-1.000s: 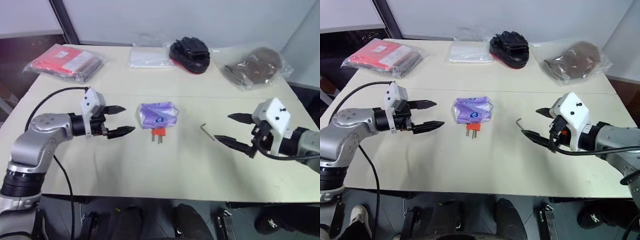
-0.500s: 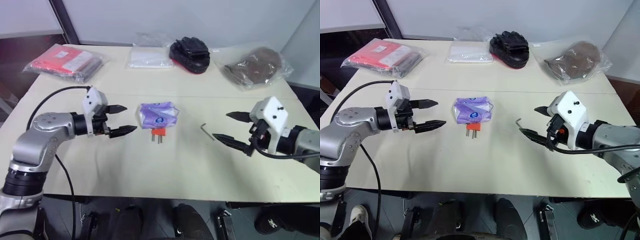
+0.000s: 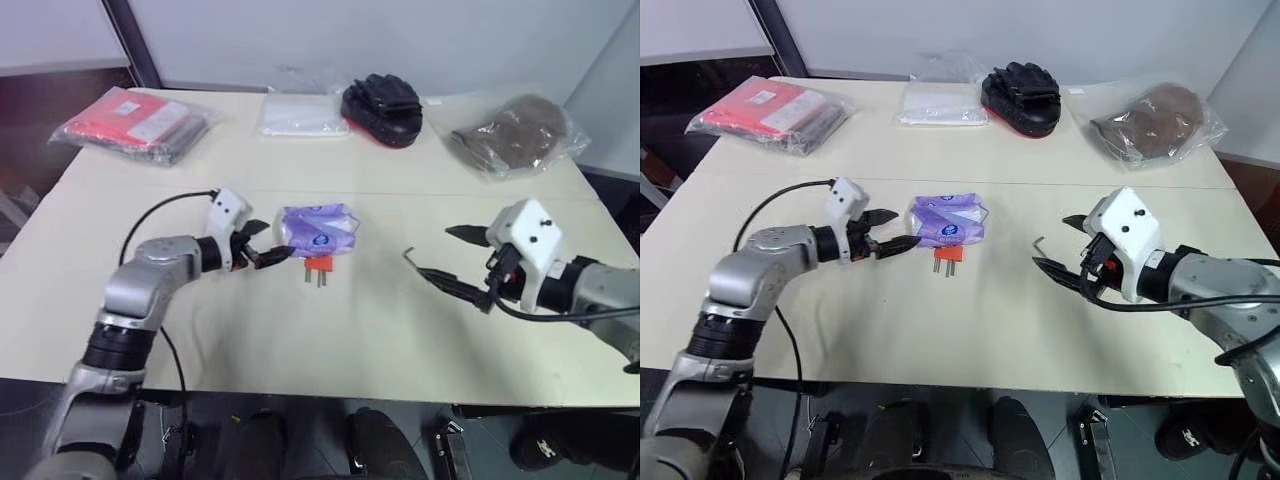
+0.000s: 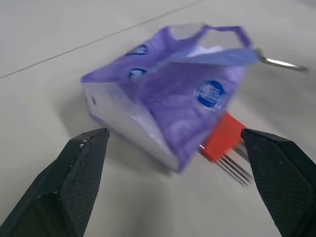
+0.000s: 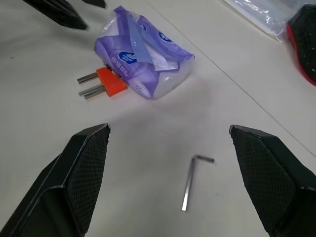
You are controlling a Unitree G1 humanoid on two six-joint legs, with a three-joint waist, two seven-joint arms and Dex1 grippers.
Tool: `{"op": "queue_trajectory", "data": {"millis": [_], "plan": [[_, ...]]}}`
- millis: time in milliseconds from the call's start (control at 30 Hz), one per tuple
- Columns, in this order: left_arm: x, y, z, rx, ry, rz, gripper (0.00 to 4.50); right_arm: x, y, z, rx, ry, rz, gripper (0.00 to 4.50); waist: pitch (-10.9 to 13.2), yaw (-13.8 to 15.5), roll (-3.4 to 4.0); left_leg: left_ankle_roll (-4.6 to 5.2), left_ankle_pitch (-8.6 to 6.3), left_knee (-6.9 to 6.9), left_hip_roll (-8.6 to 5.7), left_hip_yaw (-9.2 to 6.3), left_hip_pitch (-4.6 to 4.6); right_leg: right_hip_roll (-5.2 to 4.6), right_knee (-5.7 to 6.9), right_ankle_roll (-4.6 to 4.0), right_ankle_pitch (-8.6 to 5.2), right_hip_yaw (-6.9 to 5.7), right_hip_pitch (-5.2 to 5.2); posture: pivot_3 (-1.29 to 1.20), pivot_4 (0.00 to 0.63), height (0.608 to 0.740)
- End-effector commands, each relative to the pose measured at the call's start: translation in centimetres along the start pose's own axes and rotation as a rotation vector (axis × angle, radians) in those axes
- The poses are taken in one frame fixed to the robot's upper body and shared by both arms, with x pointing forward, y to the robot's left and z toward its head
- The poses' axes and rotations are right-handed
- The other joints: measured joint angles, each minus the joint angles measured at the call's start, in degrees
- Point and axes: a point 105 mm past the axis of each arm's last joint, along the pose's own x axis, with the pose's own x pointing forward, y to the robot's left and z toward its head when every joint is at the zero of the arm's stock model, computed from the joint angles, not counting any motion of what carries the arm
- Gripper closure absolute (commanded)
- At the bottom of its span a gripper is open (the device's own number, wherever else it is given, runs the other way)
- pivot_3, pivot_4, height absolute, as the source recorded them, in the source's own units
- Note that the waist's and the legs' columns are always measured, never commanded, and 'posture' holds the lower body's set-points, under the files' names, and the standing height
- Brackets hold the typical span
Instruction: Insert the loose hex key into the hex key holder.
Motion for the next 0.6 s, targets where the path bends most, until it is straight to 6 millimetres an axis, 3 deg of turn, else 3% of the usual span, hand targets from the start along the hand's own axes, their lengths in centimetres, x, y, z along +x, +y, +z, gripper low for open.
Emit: {"op": "queue_trajectory", "data": {"millis": [33,300,400,600], "plan": [[1.9,0.8,0.1,-0.004,-0.008,0.068,0.04,-0.3,0.6,0.7,-0.029,-0.039,-0.025,0.44,0.0,-0.03,0.0,0.0,0.0,0.02,0.0,-0.01,0.0,0.01,0.0,0.0,0.0,-0.01,0.0,0.0,0.15,0.74],[5.2,1.6,-1.6,-0.13,0.004,0.153,0.04,-0.4,0.7,0.6,-0.022,-0.044,-0.053,0.44,-0.01,0.01,0.0,0.0,0.0,0.02,-0.02,0.0,0.0,0.01,0.01,0.03,0.02,0.0,0.0,0.0,0.15,0.74],[5.9,1.7,-1.7,-0.168,-0.005,0.165,0.82,-0.4,0.9,0.7,-0.021,-0.048,-0.051,0.44,-0.02,0.07,0.0,0.0,0.0,0.08,-0.04,-0.02,0.02,-0.01,0.01,0.08,0.05,-0.01,0.06,0.0,0.15,0.74],[6.1,1.7,-2.0,-0.229,-0.014,0.185,3.83,-0.3,1.0,0.6,-0.017,-0.048,-0.053,0.44,-0.03,-0.03,0.0,0.0,0.0,0.08,-0.05,-0.01,0.04,-0.01,0.0,0.11,0.06,0.0,0.09,0.0,0.15,0.74]]}}
